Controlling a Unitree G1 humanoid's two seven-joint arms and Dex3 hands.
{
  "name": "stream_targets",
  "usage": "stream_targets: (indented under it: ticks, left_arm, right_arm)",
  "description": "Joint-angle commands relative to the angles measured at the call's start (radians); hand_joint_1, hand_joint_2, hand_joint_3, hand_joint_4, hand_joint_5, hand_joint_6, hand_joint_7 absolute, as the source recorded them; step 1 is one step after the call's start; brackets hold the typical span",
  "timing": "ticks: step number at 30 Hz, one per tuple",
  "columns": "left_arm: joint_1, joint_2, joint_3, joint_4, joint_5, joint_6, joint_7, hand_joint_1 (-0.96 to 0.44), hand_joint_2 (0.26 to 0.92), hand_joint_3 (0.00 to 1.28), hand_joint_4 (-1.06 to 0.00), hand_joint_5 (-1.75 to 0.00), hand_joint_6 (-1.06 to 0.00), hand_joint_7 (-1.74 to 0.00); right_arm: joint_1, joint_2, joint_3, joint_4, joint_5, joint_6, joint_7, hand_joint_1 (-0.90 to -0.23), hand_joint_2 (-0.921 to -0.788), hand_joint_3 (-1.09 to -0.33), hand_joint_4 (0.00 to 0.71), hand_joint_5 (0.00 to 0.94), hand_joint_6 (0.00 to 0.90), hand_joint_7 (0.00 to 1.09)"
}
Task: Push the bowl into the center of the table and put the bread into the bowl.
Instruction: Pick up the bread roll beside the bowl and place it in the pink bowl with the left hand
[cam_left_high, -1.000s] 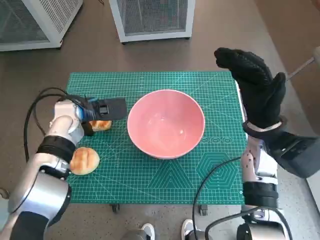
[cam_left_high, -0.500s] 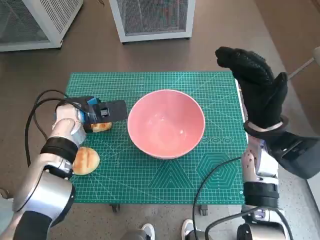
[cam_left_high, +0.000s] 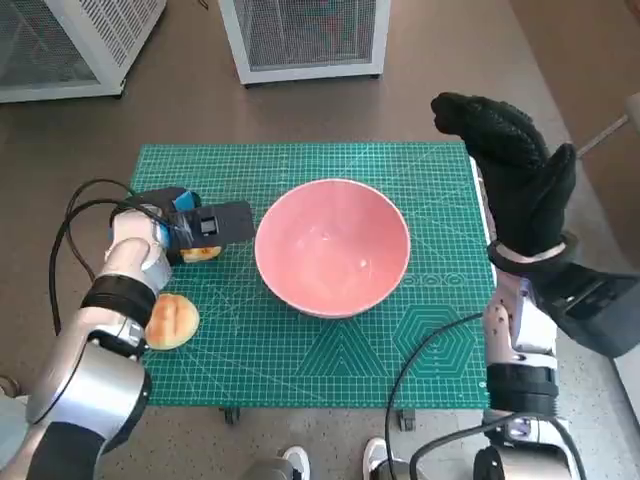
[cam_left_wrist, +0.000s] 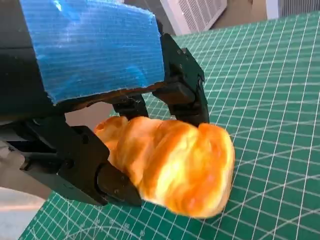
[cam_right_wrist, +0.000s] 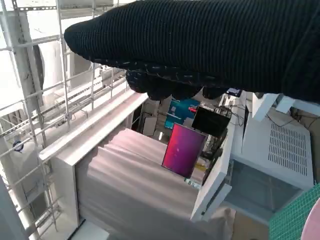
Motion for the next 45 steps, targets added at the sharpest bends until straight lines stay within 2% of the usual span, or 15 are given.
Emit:
stream_targets:
  ticks: [1,5,10,11,14,18,22,27,32,38,45]
  left_arm:
    - [-0.017,0.041,0.017,-0.052,-0.002,0.000,0.000,0.00,0.920,0.11,-0.65,-1.27,-0.59,-1.14]
    - [-0.024,0.086,0.043,-0.169,-0.009,0.029,-0.043,0.00,0.915,0.08,-0.72,-1.24,-0.61,-1.07]
    - [0.061,0.167,0.127,-0.514,-0.023,0.116,-0.120,0.00,0.919,0.06,-0.74,-1.17,-0.59,-1.15]
    - [0.101,0.189,0.160,-0.628,-0.030,0.134,-0.131,0.00,0.920,0.10,-0.69,-1.19,-0.55,-1.22]
    - [0.228,0.235,0.274,-0.956,-0.058,0.149,-0.130,0.00,0.902,0.08,-0.73,-1.10,-0.64,-1.18]
    - [0.328,0.237,0.382,-1.174,-0.101,0.110,-0.100,0.00,0.881,0.06,-0.73,-1.14,-0.77,-1.01]
    - [0.400,0.212,0.456,-1.338,-0.143,0.065,-0.088,0.00,0.869,0.06,-0.76,-1.15,-0.81,-0.92]
    - [0.438,0.173,0.469,-1.469,-0.157,0.059,-0.100,0.00,0.868,0.04,-0.84,-0.98,-0.76,-1.05]
    - [0.440,0.144,0.420,-1.547,-0.171,0.063,-0.153,0.00,0.866,0.03,-0.88,-0.92,-0.76,-1.07]
    - [0.417,0.111,0.362,-1.565,-0.200,0.059,-0.214,0.00,0.863,0.03,-0.90,-0.94,-0.76,-1.02]
    - [0.393,0.079,0.311,-1.529,-0.199,0.019,-0.242,0.00,0.872,0.03,-0.86,-1.04,-0.76,-0.97]
  right_arm:
    - [0.031,0.003,-0.001,-0.005,0.016,0.008,0.008,-0.652,-0.921,-0.772,0.197,0.001,0.077,0.32]
    - [0.035,0.001,-0.002,-0.012,0.022,0.012,0.011,-0.652,-0.921,-0.772,0.197,0.001,0.077,0.32]
    - [0.038,-0.004,-0.005,-0.020,0.031,0.017,0.016,-0.653,-0.921,-0.770,0.198,0.001,0.079,0.32]
    - [0.039,-0.005,-0.006,-0.021,0.032,0.018,0.016,-0.653,-0.921,-0.769,0.198,0.001,0.079,0.32]
    - [0.039,-0.008,-0.007,-0.021,0.036,0.020,0.019,-0.654,-0.921,-0.767,0.199,0.002,0.081,0.32]
    - [0.037,-0.008,-0.007,-0.018,0.037,0.019,0.021,-0.654,-0.921,-0.765,0.201,0.002,0.085,0.31]
    - [0.035,-0.008,-0.007,-0.016,0.037,0.021,0.022,-0.654,-0.921,-0.766,0.201,0.002,0.087,0.31]
    - [0.034,-0.007,-0.005,-0.016,0.035,0.023,0.019,-0.654,-0.921,-0.769,0.201,0.002,0.088,0.31]
    - [0.035,-0.007,-0.004,-0.022,0.032,0.027,0.017,-0.656,-0.921,-0.770,0.200,0.001,0.088,0.30]
    - [0.039,-0.005,0.001,-0.028,0.028,0.028,0.014,-0.654,-0.921,-0.771,0.199,0.001,0.089,0.30]
    - [0.043,-0.009,-0.001,-0.031,0.030,0.031,0.019,-0.652,-0.921,-0.773,0.198,0.000,0.089,0.30]
